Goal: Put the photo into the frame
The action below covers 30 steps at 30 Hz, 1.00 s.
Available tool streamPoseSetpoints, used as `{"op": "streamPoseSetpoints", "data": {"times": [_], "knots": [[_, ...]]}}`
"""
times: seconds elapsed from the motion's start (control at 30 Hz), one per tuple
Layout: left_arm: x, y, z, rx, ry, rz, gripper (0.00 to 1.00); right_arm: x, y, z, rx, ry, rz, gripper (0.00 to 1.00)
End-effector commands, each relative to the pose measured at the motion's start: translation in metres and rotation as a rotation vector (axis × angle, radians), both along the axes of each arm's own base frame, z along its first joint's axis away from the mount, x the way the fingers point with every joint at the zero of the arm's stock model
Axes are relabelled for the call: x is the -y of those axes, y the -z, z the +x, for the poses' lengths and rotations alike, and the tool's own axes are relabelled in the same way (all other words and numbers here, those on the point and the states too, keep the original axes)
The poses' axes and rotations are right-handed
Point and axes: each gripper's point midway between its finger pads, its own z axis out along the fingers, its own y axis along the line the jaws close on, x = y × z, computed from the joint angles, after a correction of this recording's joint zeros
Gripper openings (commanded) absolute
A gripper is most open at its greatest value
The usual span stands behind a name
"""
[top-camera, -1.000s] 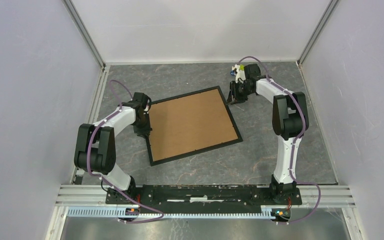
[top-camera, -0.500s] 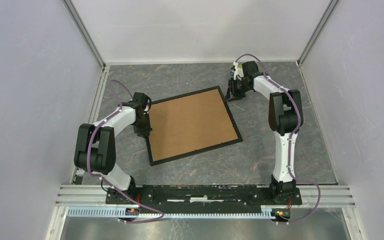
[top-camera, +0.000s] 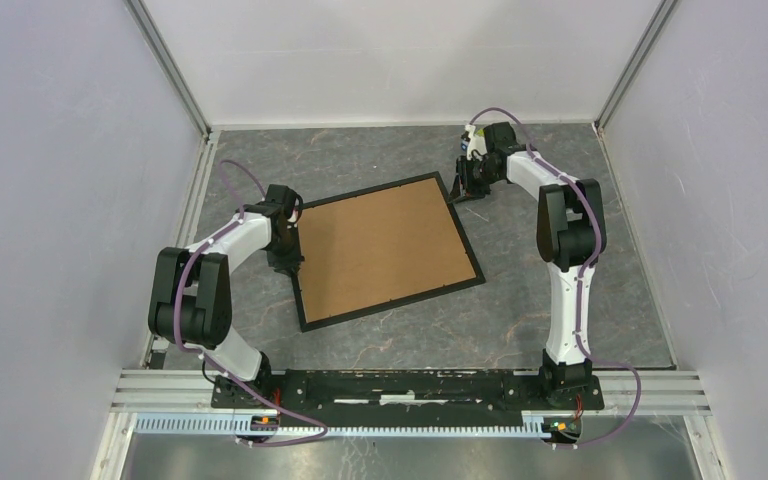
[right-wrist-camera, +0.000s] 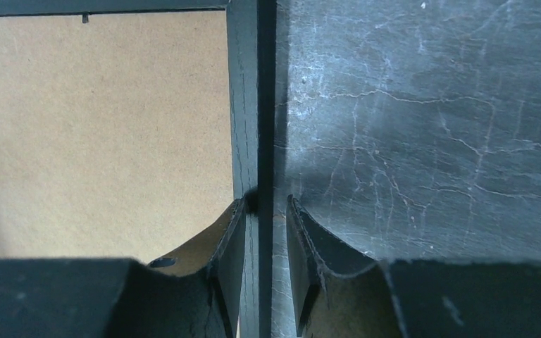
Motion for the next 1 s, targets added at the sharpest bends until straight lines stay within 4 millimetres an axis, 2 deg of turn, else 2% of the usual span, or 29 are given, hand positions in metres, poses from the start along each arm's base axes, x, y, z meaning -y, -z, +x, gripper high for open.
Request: {"op": "streamPoseSetpoints", "data": {"times": [0.0,0.2,0.43,0.67,0.8,0.9,0.97], "knots": [[0.013,0.015,-0.013,-0.062,0.075,-0.038,0.03,-0.005,0.003,-0.01,-0.023,-0.035,-0.013,0.33],[0.013,0.015,-0.013,-0.062,0.075,-0.038,0.02,-0.008,0.009,-0.012,-0.034,-0.039,-0.014,0.33],[0.013,0.016,-0.013,-0.064,0.076,-0.042,0.02,-0.015,0.017,-0.027,-0.061,-0.043,-0.038,0.33],[0.014,0.015,-0.013,-0.062,0.076,-0.044,0.02,-0.019,0.041,-0.062,-0.144,0.003,-0.143,0.29],[0.014,0.015,-0.013,-0.063,0.077,-0.045,0.02,-0.023,0.06,-0.075,-0.178,0.001,-0.221,0.29],[0.014,0.014,-0.012,-0.055,0.077,-0.046,0.02,-0.027,0.066,-0.072,-0.157,0.008,-0.256,0.29],[0.014,0.013,-0.012,-0.054,0.077,-0.046,0.02,-0.02,0.073,-0.062,-0.146,0.028,-0.291,0.3]]}}
